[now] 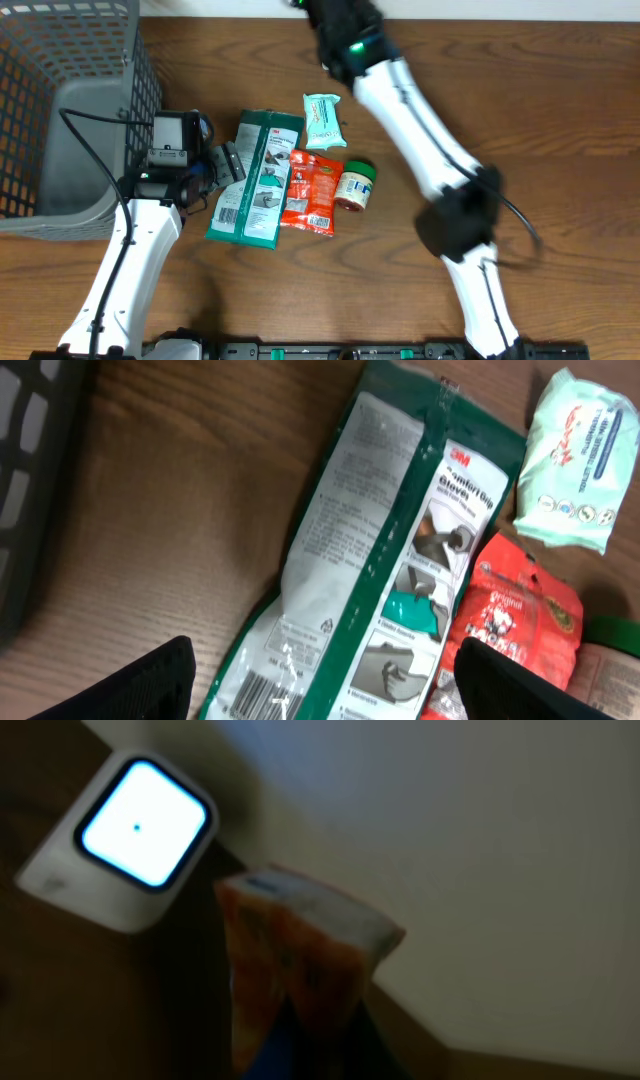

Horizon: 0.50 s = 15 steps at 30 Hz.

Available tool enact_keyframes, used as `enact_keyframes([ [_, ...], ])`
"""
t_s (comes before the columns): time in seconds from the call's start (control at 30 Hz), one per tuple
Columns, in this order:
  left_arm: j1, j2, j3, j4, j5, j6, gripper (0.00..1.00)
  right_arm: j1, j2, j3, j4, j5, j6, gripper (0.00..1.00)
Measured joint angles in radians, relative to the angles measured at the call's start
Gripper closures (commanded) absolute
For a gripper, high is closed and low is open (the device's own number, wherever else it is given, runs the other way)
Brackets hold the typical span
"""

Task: Scan the item barcode
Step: 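Carry the orange box right and release it on the table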

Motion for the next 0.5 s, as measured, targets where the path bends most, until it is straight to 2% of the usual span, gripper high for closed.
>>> enact_keyframes([
  [0.1, 0.000, 0.000, 0.000, 0.001, 0.000, 0.000, 0.17, -0.042, -0.231, 0.019, -0.259, -0.102, 0.222, 0.99],
  [0.23, 0.000, 0.000, 0.000, 0.000, 0.000, 0.000, 0.17, -0.186, -0.378, 0.039, -0.502, -0.262, 0.404, 0.99],
  [0.4, 0.000, 0.000, 0.000, 0.001, 0.000, 0.000, 0.17, -0.436, -0.364, 0.014, -0.681, -0.484, 0.528, 0.99],
  [0.5, 0.000, 0.000, 0.000, 0.000, 0.000, 0.000, 0.17, -0.597, -0.289, -0.138, -0.633, -0.608, 0.563, 0.99],
])
